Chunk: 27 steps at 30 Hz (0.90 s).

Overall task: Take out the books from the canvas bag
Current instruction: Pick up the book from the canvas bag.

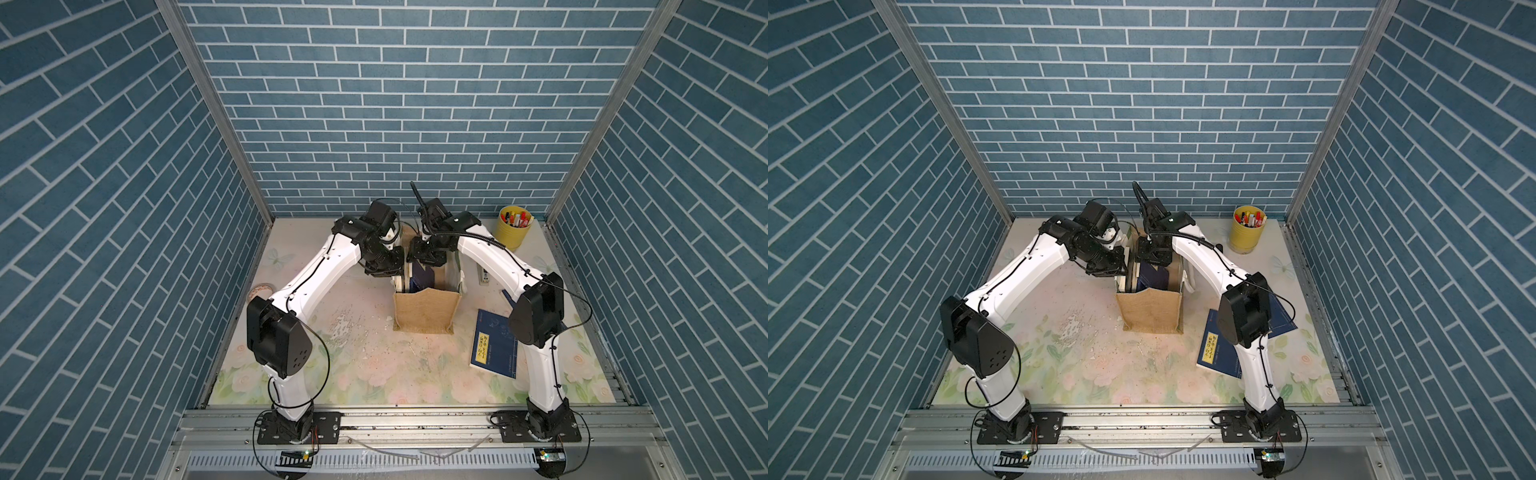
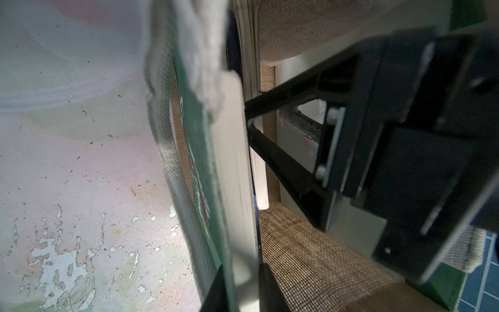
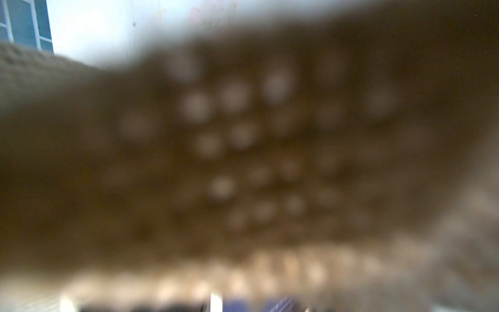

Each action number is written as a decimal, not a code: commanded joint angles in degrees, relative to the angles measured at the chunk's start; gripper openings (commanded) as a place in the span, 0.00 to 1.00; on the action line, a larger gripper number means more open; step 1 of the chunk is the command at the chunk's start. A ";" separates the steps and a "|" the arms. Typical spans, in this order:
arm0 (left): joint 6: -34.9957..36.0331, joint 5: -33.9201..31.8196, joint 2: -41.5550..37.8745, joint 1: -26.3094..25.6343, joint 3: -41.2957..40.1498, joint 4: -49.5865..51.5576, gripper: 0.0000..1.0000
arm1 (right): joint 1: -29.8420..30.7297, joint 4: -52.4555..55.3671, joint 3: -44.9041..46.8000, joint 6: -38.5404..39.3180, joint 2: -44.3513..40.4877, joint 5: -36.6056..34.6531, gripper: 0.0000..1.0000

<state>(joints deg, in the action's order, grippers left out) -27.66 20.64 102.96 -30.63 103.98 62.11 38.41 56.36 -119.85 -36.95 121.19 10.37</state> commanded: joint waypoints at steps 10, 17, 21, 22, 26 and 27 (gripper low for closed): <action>-0.31 0.98 -2.47 -0.04 -1.62 -0.40 0.22 | 0.92 5.30 3.68 3.79 -1.94 -4.13 0.32; -0.46 0.92 -2.41 -0.12 -1.72 -0.58 0.22 | 0.79 5.33 4.81 3.79 -5.01 -6.79 0.09; -0.47 0.77 -2.50 -0.09 -1.70 -0.58 0.22 | 0.48 5.43 7.20 3.86 -7.31 -8.02 0.07; -0.36 0.76 -2.50 -0.07 -1.68 -0.58 0.22 | 0.28 5.38 8.10 3.86 -7.87 -8.25 0.06; 0.02 0.67 -2.35 -0.07 -1.45 -0.16 0.22 | -0.60 5.49 11.30 3.60 -9.85 -9.13 0.06; 0.06 0.63 -2.38 -0.04 -1.37 -0.02 0.22 | -0.75 5.52 11.99 3.55 -10.33 -9.44 0.06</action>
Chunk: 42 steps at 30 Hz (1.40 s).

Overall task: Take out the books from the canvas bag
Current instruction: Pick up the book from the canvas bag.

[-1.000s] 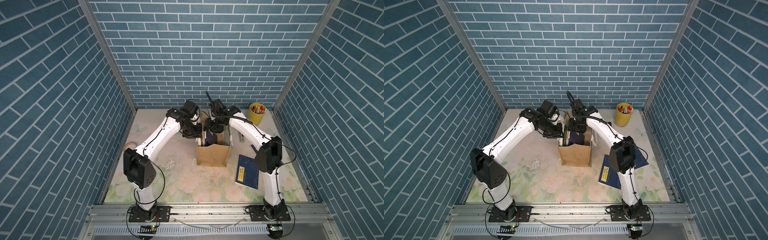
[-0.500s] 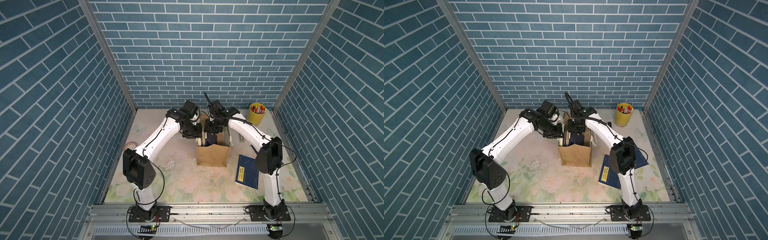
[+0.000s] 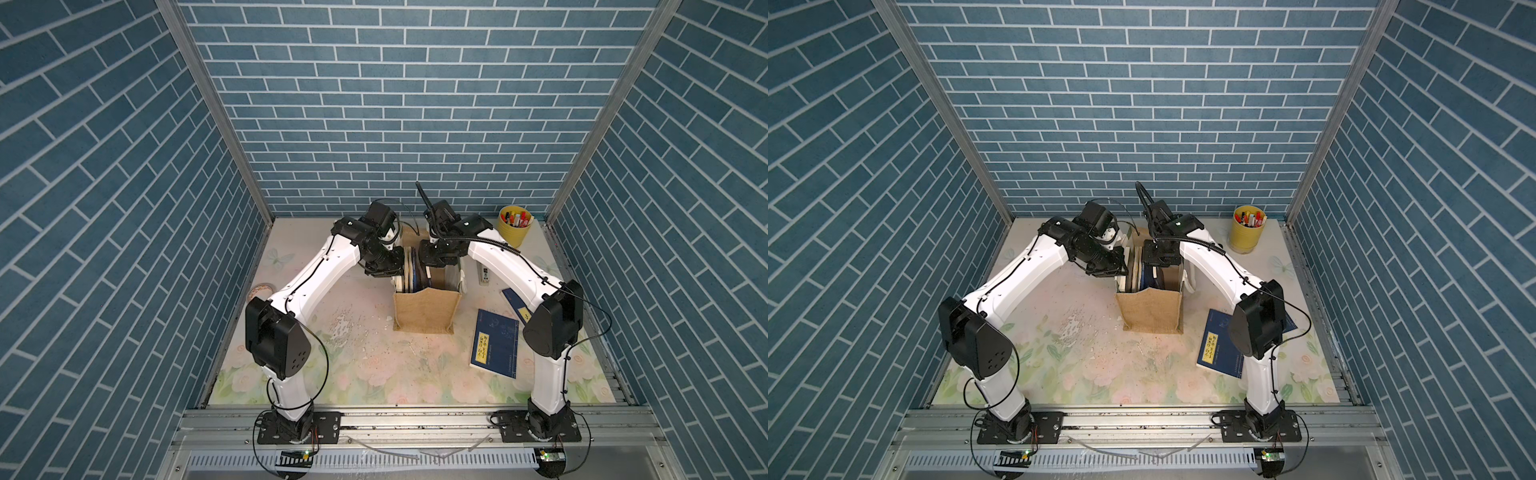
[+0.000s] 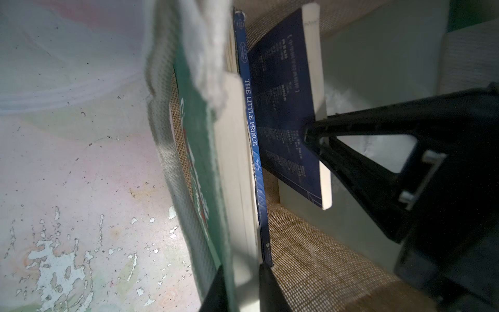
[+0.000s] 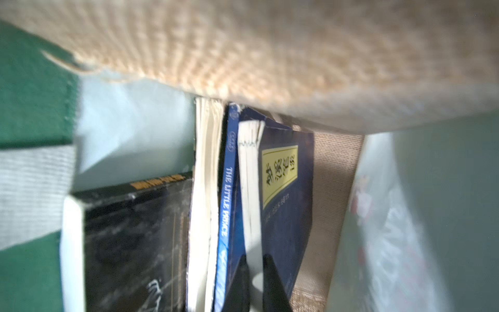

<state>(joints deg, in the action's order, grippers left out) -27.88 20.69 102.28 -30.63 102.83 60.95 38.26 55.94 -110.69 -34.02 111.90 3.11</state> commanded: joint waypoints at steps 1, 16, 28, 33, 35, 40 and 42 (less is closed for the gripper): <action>0.36 0.57 -1.66 -0.10 -0.10 1.20 0.22 | -0.72 6.09 3.47 0.58 -1.49 -2.55 0.06; 0.57 0.41 -1.73 -0.06 -0.24 1.55 0.25 | -1.21 8.82 5.58 -0.17 -1.12 -2.29 0.18; 0.68 -0.31 -1.73 -0.11 -0.01 1.54 0.34 | -1.28 6.87 5.84 -0.17 -3.50 -1.87 0.00; 0.85 -0.91 -1.47 -0.11 0.48 2.06 0.34 | -1.26 5.79 4.73 0.01 -6.87 -1.93 0.00; 0.82 -1.30 -1.38 -0.10 0.64 2.32 0.34 | -1.28 6.32 3.57 0.31 -8.09 -2.01 0.00; 0.28 -3.10 -0.87 0.05 1.10 3.52 0.34 | -1.26 8.60 -0.51 1.73 -11.13 -3.34 0.00; 0.19 -3.53 -0.49 -0.01 1.47 3.82 0.34 | -1.30 10.18 -2.57 2.20 -12.40 -5.05 0.00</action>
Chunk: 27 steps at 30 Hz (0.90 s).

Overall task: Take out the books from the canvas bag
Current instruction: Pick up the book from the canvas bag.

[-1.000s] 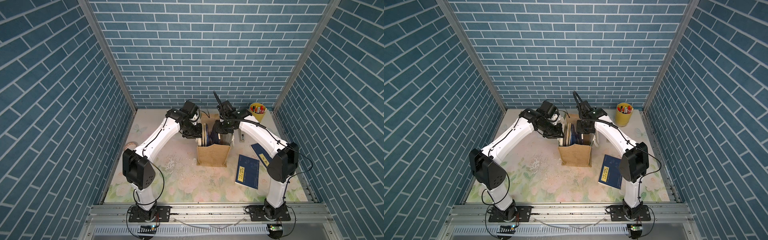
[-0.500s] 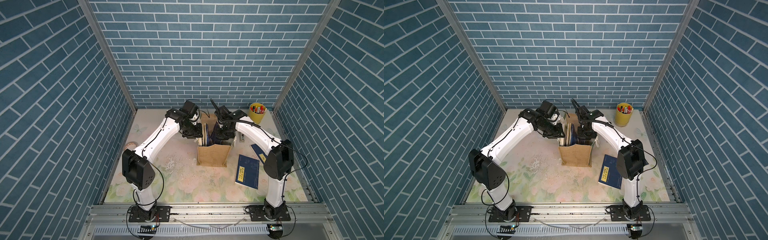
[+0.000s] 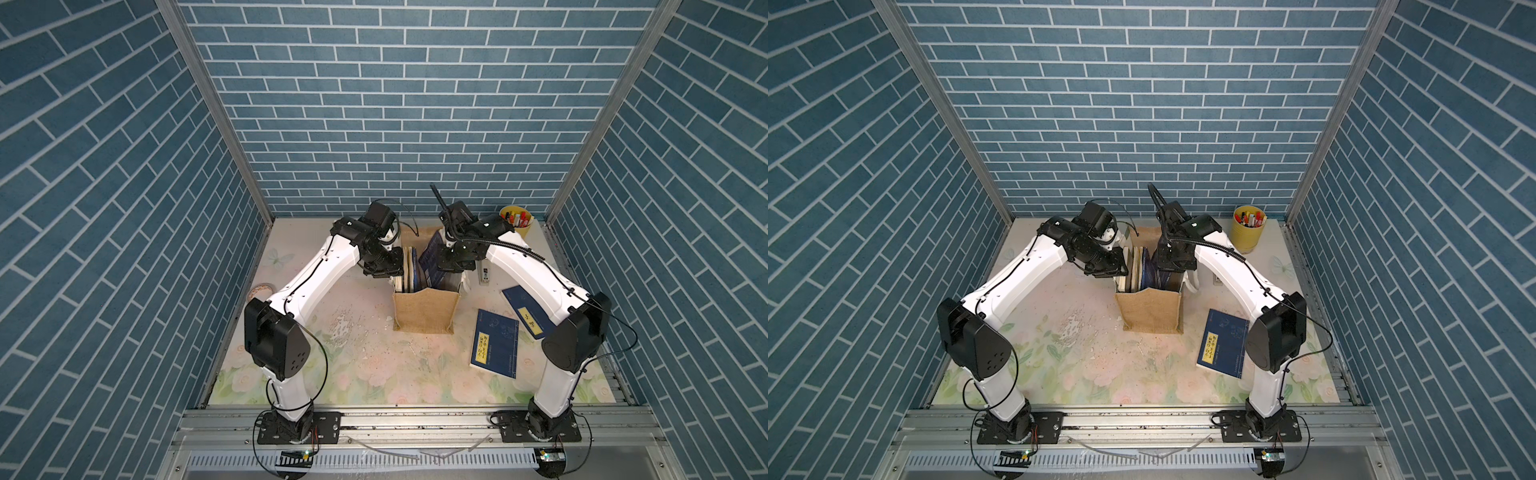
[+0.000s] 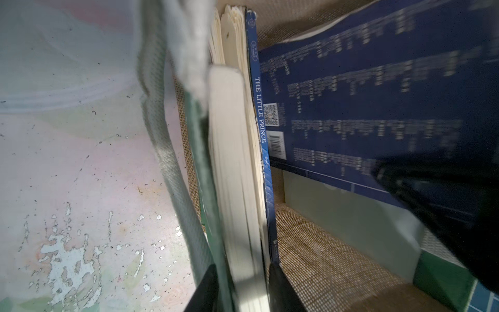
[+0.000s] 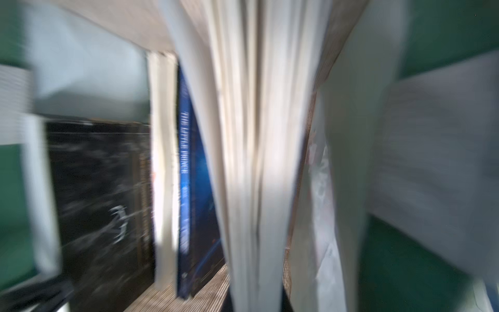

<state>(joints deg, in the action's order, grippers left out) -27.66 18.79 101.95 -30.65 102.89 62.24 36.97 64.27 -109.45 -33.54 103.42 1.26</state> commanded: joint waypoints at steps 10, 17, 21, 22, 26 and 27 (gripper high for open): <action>0.02 -1.91 1.40 0.11 3.66 3.32 0.34 | -0.15 2.48 -11.22 4.18 -9.08 -5.89 0.00; 0.06 -2.45 1.43 0.12 3.79 3.68 0.31 | -0.62 2.97 -16.50 4.80 -10.32 -8.07 0.00; 0.15 -2.88 1.66 0.10 4.07 4.68 0.24 | -2.58 2.67 -17.87 5.24 -12.20 -10.92 0.00; 0.19 -2.97 1.67 0.10 3.99 4.82 0.21 | -3.43 2.79 -17.86 5.16 -12.54 -11.32 0.00; -0.14 -3.98 1.54 0.23 4.21 5.97 0.03 | -7.71 4.05 -16.66 4.94 -13.41 -12.17 0.00; -0.35 -4.34 1.53 0.31 4.32 6.50 0.00 | -8.65 4.25 -16.09 4.80 -13.63 -12.32 0.00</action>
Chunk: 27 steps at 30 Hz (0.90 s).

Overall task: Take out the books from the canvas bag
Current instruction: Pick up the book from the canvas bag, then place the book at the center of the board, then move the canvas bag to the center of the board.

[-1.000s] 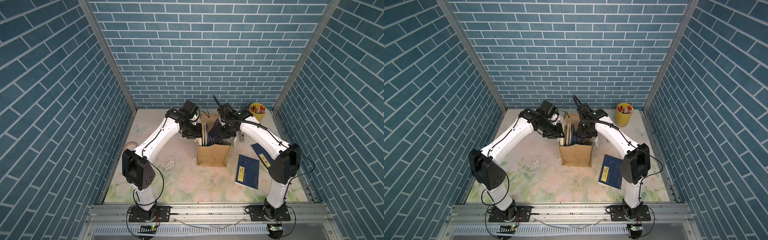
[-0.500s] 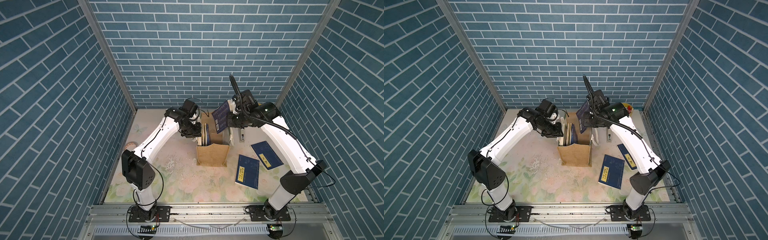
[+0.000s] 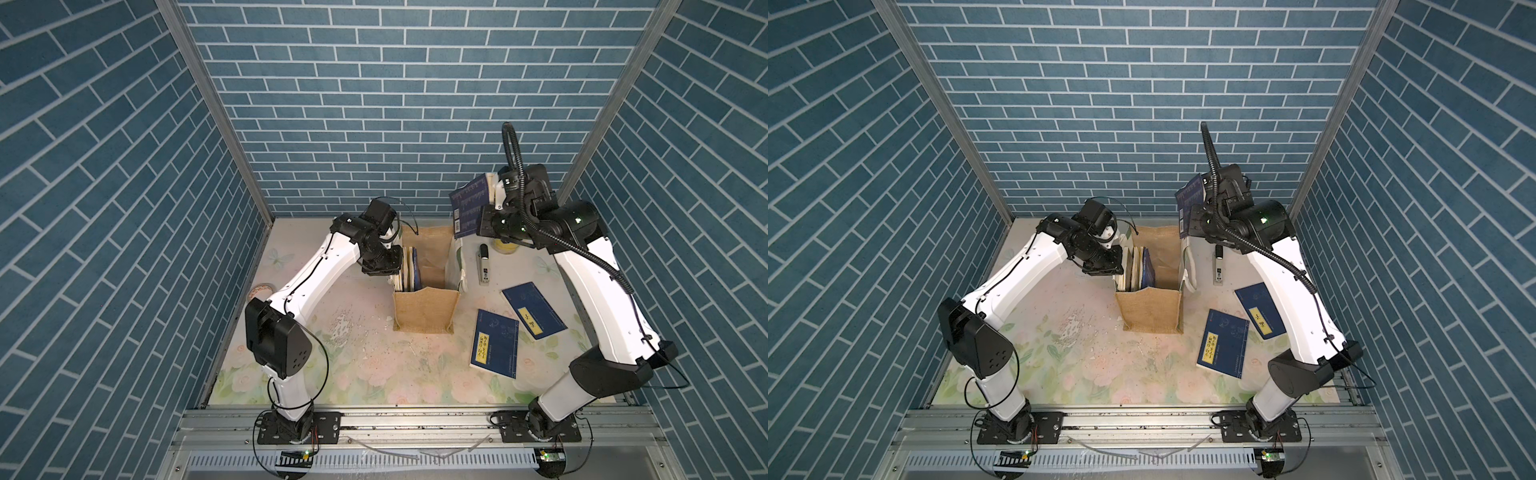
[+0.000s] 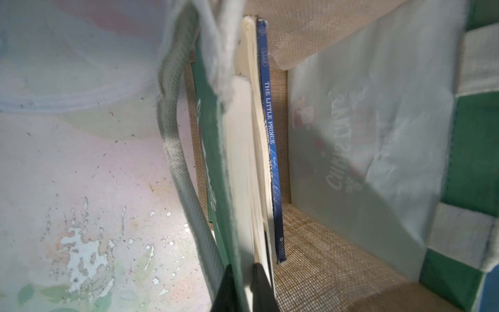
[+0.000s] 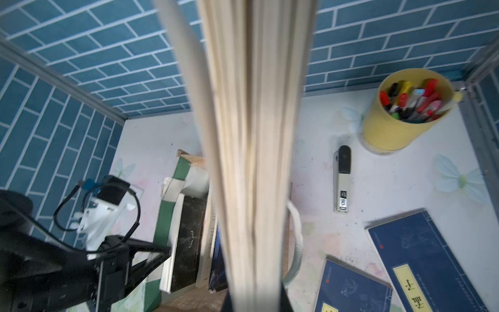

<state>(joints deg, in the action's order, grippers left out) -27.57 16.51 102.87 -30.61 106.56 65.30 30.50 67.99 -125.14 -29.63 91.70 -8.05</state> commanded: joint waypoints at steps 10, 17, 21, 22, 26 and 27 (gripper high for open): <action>-1.40 -5.56 -4.41 3.44 -3.36 7.16 0.00 | -9.04 -1.41 7.73 -1.69 -2.37 0.03 0.00; -1.69 -6.54 -12.97 8.48 -12.31 7.91 0.00 | -9.49 -6.56 16.47 -2.49 1.19 14.42 0.00; -1.60 -6.79 -17.06 11.38 -15.91 8.46 0.00 | -9.50 -12.56 21.89 -3.16 4.39 23.22 0.00; -1.60 -6.86 -17.67 11.95 -16.39 8.60 0.00 | -9.50 -13.94 22.78 -3.17 5.31 25.11 0.00; -1.73 -7.20 -19.61 13.51 -17.44 9.01 0.00 | -9.45 -19.62 26.42 -4.04 8.93 27.77 0.00; -1.91 -7.28 -19.89 13.69 -17.56 8.93 0.00 | -9.57 -22.55 28.02 -4.79 9.34 28.12 0.00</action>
<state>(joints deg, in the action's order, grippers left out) -29.15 10.35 84.47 -17.80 89.30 73.28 21.04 53.74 -98.83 -31.94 100.57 15.27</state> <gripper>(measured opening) 0.064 0.101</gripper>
